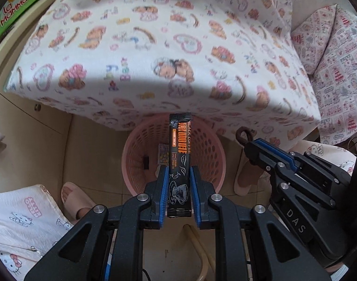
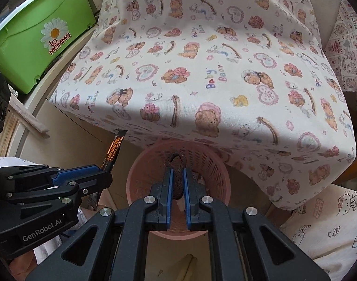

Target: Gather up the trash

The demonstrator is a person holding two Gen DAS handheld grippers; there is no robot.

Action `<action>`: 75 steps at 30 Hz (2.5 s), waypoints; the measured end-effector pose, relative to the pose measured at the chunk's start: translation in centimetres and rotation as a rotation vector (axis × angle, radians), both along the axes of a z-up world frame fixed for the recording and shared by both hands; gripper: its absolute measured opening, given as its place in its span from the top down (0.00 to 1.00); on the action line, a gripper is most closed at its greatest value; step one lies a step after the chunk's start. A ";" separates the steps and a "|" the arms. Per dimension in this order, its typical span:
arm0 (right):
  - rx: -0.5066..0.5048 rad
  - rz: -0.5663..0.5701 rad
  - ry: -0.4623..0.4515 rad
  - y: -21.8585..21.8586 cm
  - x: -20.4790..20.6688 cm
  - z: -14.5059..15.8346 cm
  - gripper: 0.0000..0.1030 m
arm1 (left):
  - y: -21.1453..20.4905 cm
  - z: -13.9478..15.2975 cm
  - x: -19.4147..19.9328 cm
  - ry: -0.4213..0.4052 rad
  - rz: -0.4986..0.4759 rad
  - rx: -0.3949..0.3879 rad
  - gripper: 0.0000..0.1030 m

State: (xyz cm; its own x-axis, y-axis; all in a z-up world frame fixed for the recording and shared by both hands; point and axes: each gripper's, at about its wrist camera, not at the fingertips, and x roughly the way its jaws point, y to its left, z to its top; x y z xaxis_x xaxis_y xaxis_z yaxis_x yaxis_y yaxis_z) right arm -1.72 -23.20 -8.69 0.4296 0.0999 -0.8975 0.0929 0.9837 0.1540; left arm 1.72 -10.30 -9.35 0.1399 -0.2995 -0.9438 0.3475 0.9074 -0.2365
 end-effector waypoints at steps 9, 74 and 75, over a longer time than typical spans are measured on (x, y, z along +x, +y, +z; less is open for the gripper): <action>-0.058 -0.034 0.102 0.0 1.2 -3.7 0.91 | -0.6 -3.6 0.2 0.058 -0.008 0.064 0.83; -0.049 -0.186 0.030 -2.0 -0.1 -1.8 0.31 | 0.4 -2.5 1.0 -0.075 0.039 0.149 0.35; -0.052 -0.184 0.009 -2.0 -0.2 -1.1 0.31 | 0.5 -1.8 0.9 -0.101 0.044 0.139 0.35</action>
State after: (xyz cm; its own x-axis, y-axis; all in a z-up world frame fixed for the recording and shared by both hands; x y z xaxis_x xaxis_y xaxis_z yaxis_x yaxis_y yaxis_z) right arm -1.90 -25.15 -9.79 0.4285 -0.0261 -0.9032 0.2728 0.9567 0.1018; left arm 2.63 -9.76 -11.12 0.2464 -0.1586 -0.9561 0.3222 0.9438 -0.0736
